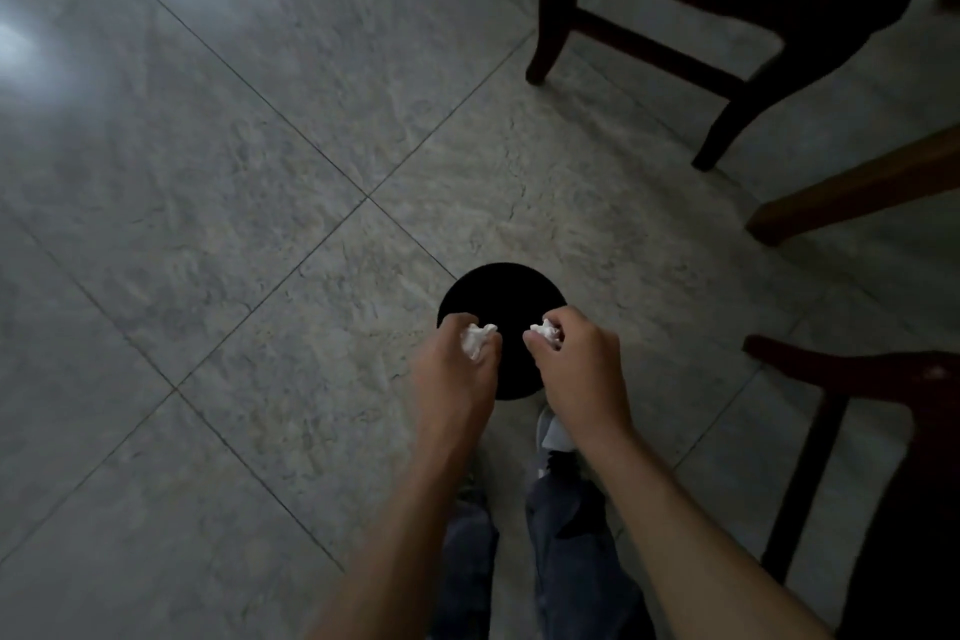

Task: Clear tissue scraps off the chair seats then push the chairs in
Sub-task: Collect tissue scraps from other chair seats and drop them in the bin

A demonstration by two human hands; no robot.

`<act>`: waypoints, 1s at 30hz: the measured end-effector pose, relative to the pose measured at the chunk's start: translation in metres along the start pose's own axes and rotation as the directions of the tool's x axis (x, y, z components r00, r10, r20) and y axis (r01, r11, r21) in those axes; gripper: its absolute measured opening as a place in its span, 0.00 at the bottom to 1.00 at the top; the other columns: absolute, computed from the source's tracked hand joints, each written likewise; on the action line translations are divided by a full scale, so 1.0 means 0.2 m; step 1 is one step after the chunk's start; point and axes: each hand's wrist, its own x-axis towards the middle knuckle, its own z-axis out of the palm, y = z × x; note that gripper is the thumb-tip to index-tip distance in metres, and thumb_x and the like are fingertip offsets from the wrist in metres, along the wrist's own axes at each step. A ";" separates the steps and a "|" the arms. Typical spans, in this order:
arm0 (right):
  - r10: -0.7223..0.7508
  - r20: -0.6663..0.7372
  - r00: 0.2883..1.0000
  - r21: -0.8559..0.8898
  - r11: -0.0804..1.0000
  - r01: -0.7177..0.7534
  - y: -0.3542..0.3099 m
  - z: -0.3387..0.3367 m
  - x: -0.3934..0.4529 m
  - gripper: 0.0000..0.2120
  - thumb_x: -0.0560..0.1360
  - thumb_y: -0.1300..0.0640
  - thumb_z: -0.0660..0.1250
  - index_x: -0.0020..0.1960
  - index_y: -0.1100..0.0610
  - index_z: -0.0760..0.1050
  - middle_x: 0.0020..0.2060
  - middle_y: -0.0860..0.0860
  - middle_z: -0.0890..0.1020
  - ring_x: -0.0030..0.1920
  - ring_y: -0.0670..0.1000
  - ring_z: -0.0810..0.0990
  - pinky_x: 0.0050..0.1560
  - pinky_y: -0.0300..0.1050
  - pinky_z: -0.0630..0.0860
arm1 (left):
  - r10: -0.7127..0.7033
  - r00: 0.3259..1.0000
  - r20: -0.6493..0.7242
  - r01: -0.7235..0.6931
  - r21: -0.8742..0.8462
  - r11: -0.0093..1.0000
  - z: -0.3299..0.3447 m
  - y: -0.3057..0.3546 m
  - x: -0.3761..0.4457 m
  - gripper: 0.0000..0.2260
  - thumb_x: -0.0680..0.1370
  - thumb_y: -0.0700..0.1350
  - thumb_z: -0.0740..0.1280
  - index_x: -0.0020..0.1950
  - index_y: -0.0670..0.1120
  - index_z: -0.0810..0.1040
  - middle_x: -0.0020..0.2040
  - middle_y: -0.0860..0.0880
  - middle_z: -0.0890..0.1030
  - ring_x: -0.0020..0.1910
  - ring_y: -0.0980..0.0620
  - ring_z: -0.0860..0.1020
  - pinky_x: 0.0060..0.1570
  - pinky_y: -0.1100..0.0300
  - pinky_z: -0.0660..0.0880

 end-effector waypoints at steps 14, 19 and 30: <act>0.146 0.067 0.987 -0.011 0.989 -0.146 0.56 0.63 0.39 0.08 0.75 0.57 0.71 0.50 0.61 0.78 0.42 0.58 0.83 0.42 0.56 0.81 0.39 0.41 0.69 | -0.133 0.986 0.104 0.131 0.031 0.991 0.53 -0.56 0.43 0.11 0.77 0.51 0.70 0.53 0.47 0.80 0.42 0.51 0.81 0.42 0.54 0.79 0.36 0.61 0.69; 0.175 0.108 0.979 -0.047 0.984 -0.171 0.65 0.78 0.50 0.09 0.76 0.56 0.70 0.51 0.61 0.77 0.46 0.60 0.83 0.47 0.59 0.81 0.45 0.48 0.76 | -0.153 0.982 0.111 0.145 0.069 0.987 0.66 -0.68 0.54 0.11 0.76 0.52 0.69 0.53 0.47 0.80 0.44 0.51 0.82 0.45 0.53 0.79 0.35 0.65 0.68; 0.287 0.131 0.949 -0.092 0.957 -0.277 0.80 0.95 0.58 0.07 0.77 0.58 0.68 0.51 0.60 0.78 0.46 0.56 0.83 0.49 0.58 0.82 0.44 0.40 0.71 | -0.226 0.958 0.179 0.215 0.077 0.974 0.78 -0.76 0.65 0.11 0.76 0.50 0.67 0.50 0.43 0.79 0.42 0.43 0.84 0.46 0.43 0.82 0.42 0.53 0.76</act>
